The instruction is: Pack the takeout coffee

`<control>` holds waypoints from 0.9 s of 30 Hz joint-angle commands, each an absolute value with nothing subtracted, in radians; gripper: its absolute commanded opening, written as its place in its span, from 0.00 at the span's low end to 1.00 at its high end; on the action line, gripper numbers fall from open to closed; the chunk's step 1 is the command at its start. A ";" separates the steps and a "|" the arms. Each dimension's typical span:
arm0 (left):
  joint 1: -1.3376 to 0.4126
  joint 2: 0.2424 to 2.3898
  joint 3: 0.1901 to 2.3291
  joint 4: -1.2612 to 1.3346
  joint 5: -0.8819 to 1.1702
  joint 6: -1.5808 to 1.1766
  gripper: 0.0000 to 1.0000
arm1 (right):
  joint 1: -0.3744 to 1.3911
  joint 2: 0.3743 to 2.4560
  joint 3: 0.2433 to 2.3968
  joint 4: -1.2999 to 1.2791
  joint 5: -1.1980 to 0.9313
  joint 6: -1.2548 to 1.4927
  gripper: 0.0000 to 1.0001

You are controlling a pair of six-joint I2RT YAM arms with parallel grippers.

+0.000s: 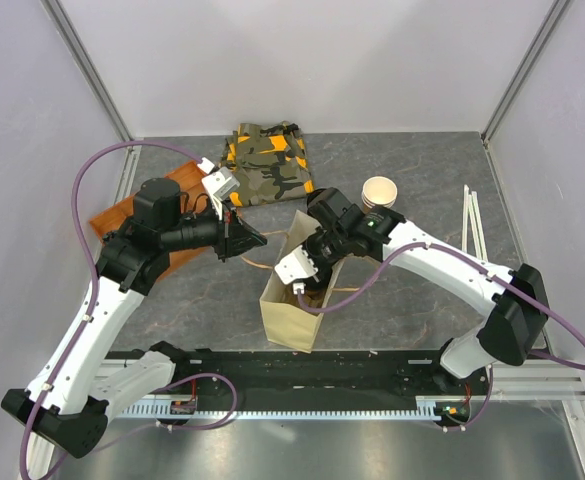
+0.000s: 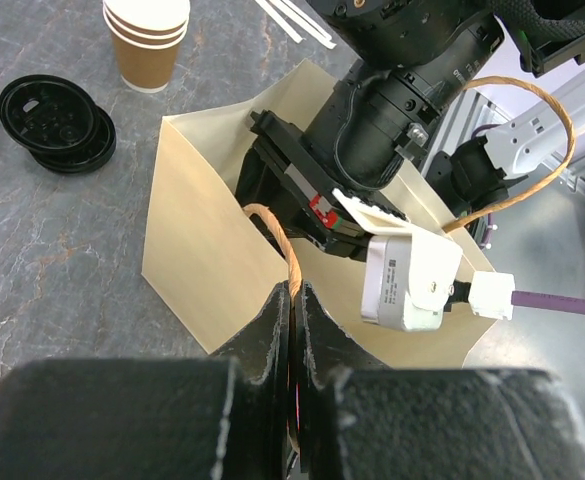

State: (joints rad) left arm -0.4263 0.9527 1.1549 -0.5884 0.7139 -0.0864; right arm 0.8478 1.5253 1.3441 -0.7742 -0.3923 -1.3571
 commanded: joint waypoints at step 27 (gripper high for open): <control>-0.420 0.973 1.181 -0.571 0.721 -0.060 0.02 | 0.841 1.604 1.385 -0.919 -0.393 -1.497 0.00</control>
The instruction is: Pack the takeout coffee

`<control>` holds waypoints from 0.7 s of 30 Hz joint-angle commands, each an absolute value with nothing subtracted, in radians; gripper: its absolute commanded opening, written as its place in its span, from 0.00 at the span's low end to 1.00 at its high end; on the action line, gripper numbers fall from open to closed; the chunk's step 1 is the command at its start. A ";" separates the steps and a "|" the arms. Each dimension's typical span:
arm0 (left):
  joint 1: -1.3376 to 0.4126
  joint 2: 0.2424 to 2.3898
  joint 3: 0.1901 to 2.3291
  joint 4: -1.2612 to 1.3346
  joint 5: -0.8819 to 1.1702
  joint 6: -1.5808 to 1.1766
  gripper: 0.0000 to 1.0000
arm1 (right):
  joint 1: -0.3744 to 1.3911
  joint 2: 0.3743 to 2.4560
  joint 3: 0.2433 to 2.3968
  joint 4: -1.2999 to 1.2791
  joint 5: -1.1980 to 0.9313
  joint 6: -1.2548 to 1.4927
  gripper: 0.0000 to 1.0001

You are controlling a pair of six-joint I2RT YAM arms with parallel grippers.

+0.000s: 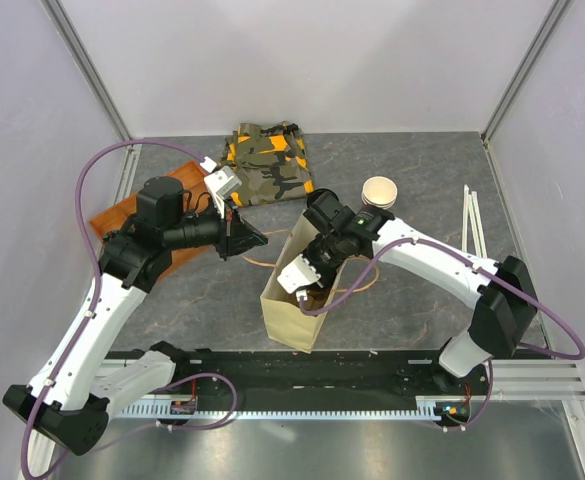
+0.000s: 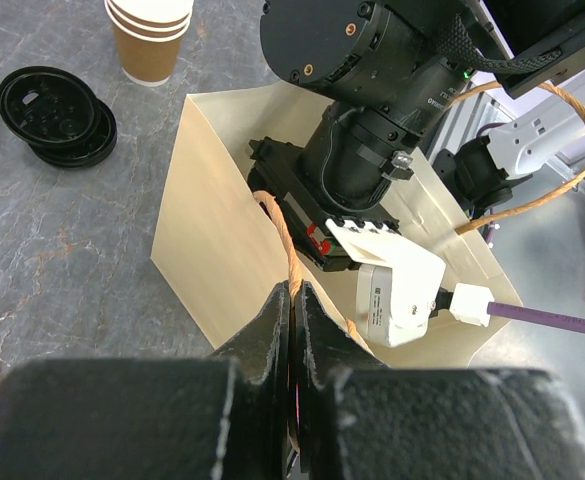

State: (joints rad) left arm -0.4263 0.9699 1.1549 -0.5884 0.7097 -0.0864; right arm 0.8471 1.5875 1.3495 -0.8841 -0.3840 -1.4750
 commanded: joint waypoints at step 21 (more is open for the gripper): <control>-0.420 0.971 1.181 -0.574 0.733 -0.051 0.02 | 0.813 1.664 1.430 -0.966 -0.373 -1.482 0.00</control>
